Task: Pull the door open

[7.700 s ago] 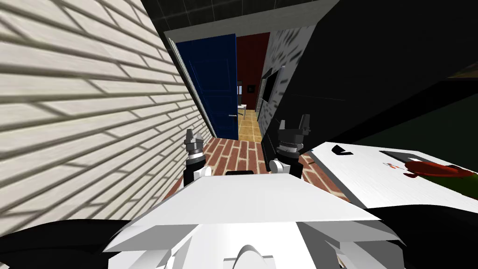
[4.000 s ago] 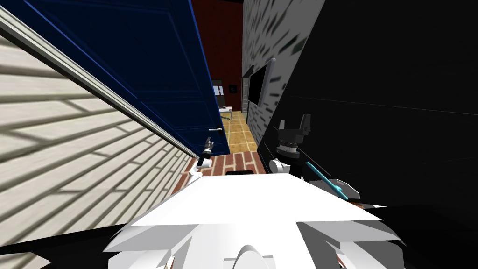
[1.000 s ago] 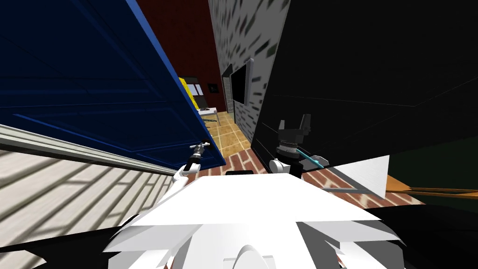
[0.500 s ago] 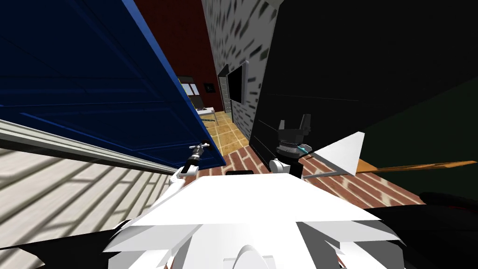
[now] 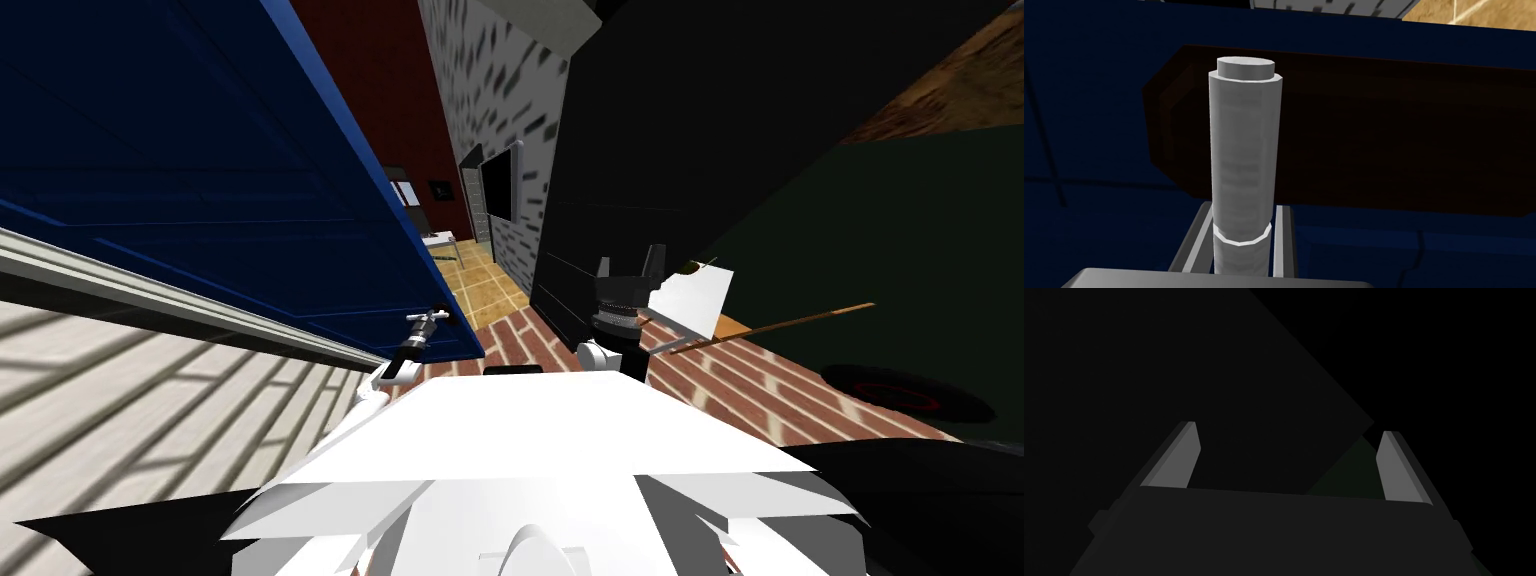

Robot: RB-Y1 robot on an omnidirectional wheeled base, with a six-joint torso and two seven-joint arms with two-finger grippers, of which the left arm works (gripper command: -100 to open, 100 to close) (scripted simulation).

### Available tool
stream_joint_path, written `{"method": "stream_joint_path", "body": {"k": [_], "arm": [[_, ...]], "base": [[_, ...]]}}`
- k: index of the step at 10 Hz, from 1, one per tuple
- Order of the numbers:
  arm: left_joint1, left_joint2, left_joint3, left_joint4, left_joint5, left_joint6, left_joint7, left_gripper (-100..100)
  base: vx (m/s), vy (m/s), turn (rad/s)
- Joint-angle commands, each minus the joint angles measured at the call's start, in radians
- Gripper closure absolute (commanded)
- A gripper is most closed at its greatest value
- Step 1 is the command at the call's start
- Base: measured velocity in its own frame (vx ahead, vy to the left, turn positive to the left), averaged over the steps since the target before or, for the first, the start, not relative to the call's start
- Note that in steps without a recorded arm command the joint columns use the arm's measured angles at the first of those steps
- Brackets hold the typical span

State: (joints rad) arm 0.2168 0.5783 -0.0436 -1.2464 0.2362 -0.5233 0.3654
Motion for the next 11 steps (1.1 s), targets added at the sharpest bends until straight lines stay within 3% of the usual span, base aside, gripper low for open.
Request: {"method": "stream_joint_path", "body": {"k": [1,8,9,10,11], "arm": [[0.020,0.020,-0.009,-0.003,0.003,-0.026,0.014,100],[0.104,0.106,-0.048,-0.017,0.014,-0.137,0.071,100],[0.094,0.098,-0.049,-0.013,0.012,-0.129,0.067,100],[0.111,0.111,-0.057,-0.010,0.013,-0.154,0.076,100],[0.115,0.114,-0.058,-0.009,0.014,-0.160,0.078,100]], "base": [[-0.139,0.041,-0.150],[-0.221,0.071,-0.147],[-0.101,0.015,-0.030],[-0.124,0.038,-0.192],[-0.180,0.072,-0.148]]}}
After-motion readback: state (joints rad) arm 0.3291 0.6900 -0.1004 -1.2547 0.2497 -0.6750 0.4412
